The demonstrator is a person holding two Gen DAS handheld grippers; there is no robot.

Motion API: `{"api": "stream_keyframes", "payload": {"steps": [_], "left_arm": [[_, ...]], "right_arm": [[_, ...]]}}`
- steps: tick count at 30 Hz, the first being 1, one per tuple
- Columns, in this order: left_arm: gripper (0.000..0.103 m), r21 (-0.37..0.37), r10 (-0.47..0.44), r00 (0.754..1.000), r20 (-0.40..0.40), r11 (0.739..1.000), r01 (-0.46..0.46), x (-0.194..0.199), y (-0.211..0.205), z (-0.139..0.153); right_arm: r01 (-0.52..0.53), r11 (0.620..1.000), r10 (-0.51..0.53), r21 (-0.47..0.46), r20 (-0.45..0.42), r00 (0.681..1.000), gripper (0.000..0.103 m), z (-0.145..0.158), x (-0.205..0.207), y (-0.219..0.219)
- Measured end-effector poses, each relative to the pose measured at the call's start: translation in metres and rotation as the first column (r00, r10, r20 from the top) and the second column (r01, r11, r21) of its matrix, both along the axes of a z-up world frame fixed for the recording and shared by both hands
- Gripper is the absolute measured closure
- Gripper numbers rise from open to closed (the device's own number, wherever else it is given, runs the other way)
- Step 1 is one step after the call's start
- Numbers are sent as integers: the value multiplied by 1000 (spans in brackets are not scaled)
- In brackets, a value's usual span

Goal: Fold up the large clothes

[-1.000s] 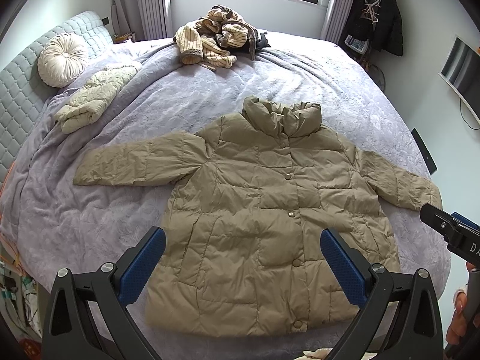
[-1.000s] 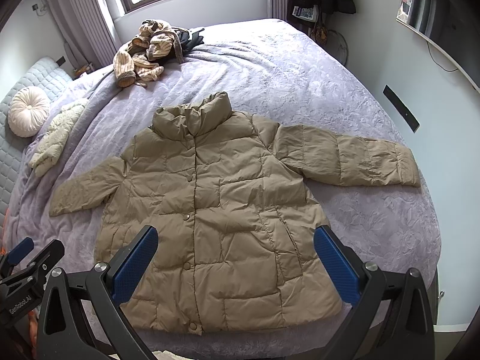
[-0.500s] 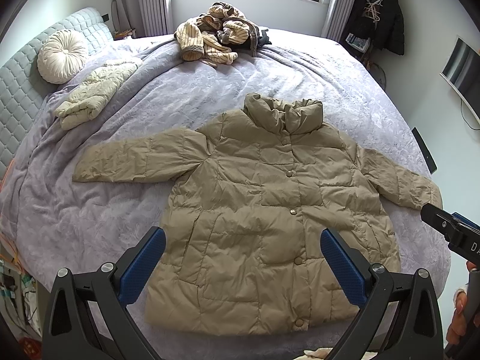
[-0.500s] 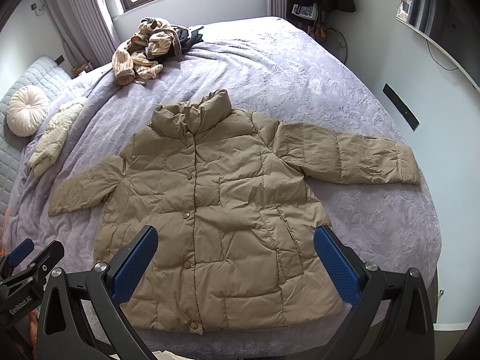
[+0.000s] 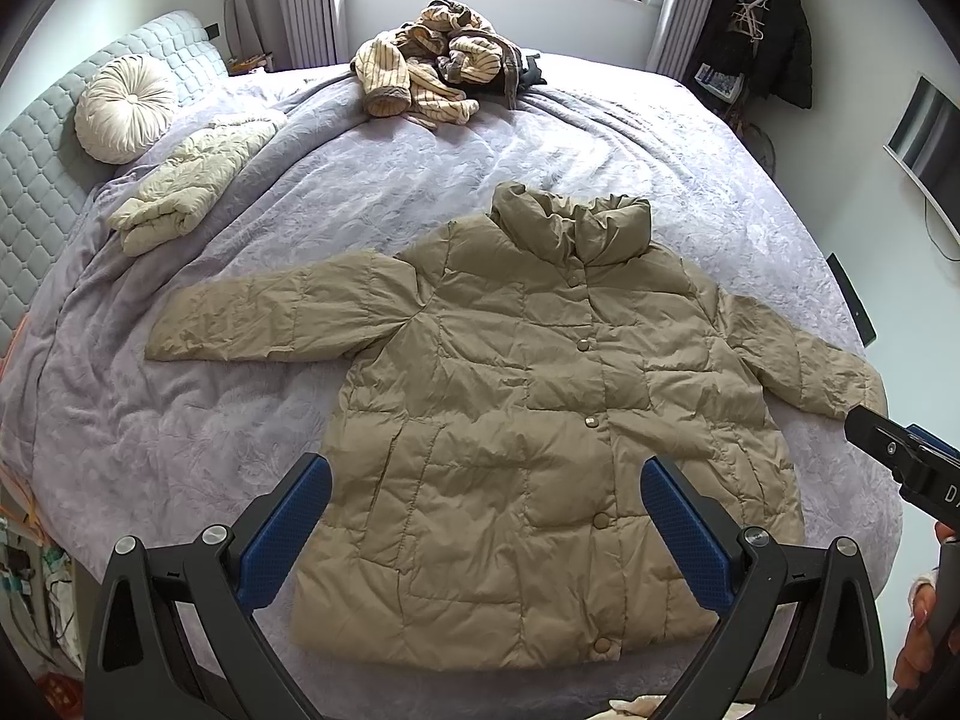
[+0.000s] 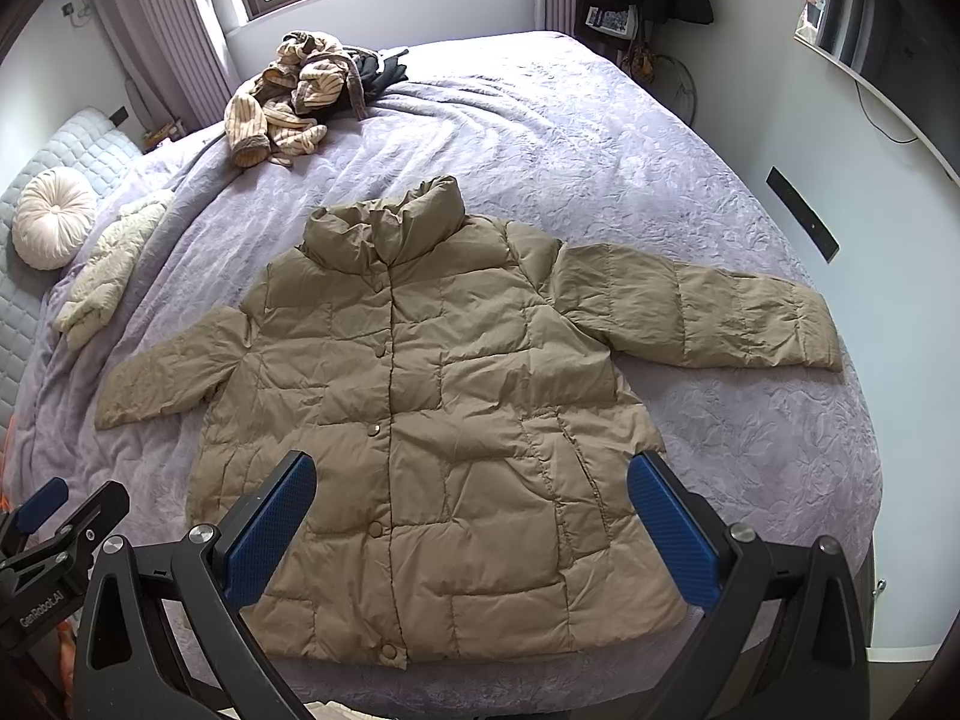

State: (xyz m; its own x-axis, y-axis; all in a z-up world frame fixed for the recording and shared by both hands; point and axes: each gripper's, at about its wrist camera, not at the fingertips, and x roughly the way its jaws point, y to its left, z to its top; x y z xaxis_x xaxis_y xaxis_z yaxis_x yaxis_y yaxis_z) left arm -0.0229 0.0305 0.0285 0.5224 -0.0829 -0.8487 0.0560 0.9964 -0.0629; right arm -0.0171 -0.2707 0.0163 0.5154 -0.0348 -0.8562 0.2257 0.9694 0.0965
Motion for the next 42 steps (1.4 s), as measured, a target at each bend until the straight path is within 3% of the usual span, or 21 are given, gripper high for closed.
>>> {"api": "stream_keyframes", "payload": {"steps": [12, 20, 28, 35, 40, 42], "left_arm": [[0, -1, 11, 1000, -14, 1000, -11, -7, 7, -5], [0, -41, -5, 997, -83, 999, 1, -17, 22, -19], [0, -101, 78, 983, -169, 990, -96, -9, 76, -50], [0, -161, 142, 965, -222, 970, -180, 38, 139, -89], [0, -196, 182, 958, -220, 954, -226, 102, 195, -144], [0, -242, 210, 953, -219, 934, -261, 124, 220, -168]], "right_arm": [[-5, 1000, 5, -2, -8, 1000, 0, -2, 3, 3], [-37, 999, 37, -1, -51, 998, 0, -12, 2, 18], [-79, 997, 79, 3, -126, 989, 0, -36, 34, 51], [-99, 994, 108, 51, -231, 967, 0, -69, 70, 91], [-138, 983, 164, 120, -243, 956, 0, -98, 95, 128], [-171, 975, 204, 143, -261, 944, 0, -111, 103, 146]]}}
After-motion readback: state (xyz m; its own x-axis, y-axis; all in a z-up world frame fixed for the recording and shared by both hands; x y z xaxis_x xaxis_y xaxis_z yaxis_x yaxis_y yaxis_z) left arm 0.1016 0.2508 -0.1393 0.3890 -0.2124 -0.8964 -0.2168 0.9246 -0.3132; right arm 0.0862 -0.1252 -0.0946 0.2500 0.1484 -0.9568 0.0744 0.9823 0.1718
